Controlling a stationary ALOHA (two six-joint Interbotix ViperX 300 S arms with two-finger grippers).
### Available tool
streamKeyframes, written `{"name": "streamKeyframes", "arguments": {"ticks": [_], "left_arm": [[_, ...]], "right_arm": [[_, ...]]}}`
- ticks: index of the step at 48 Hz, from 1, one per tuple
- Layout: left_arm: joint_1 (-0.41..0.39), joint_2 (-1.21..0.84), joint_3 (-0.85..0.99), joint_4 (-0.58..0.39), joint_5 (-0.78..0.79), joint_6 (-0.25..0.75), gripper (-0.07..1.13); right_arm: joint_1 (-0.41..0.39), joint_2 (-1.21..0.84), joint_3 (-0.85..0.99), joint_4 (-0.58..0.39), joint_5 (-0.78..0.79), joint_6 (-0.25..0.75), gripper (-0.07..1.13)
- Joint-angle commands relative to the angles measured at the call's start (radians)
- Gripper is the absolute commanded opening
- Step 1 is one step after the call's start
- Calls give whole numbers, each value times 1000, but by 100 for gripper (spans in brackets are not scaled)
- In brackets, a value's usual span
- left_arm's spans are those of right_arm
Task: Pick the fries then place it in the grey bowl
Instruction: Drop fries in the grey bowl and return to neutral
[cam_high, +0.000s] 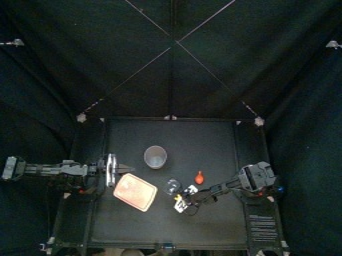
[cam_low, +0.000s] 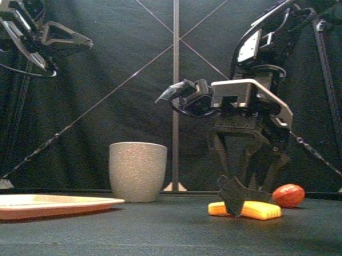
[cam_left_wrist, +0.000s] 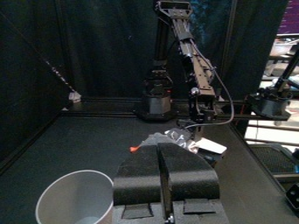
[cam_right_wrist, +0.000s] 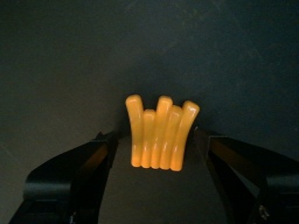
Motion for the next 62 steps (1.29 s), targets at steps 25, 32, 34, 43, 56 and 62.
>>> {"name": "streamKeyframes", "arguments": {"ticks": [25, 32, 34, 43, 56, 62], "left_arm": [[2, 3, 2, 0, -11, -5, -2], [0, 5, 2, 0, -11, -5, -2], [0, 3, 2, 0, -11, -5, -2], [2, 3, 2, 0, -21, -5, -2], [0, 5, 2, 0, -26, -3, -2], [0, 5, 3, 0, -26, -3, -2]], "right_arm": [[-3, -32, -14, 3, 6, -2, 67], [-3, -58, -38, -28, 26, -8, 60], [-6, -75, -51, -57, 35, -8, 60], [-31, -155, -106, -345, 44, 2, 60], [-181, -147, -221, -704, 41, 5, 60], [-252, -89, -268, -724, 31, 5, 61]]}}
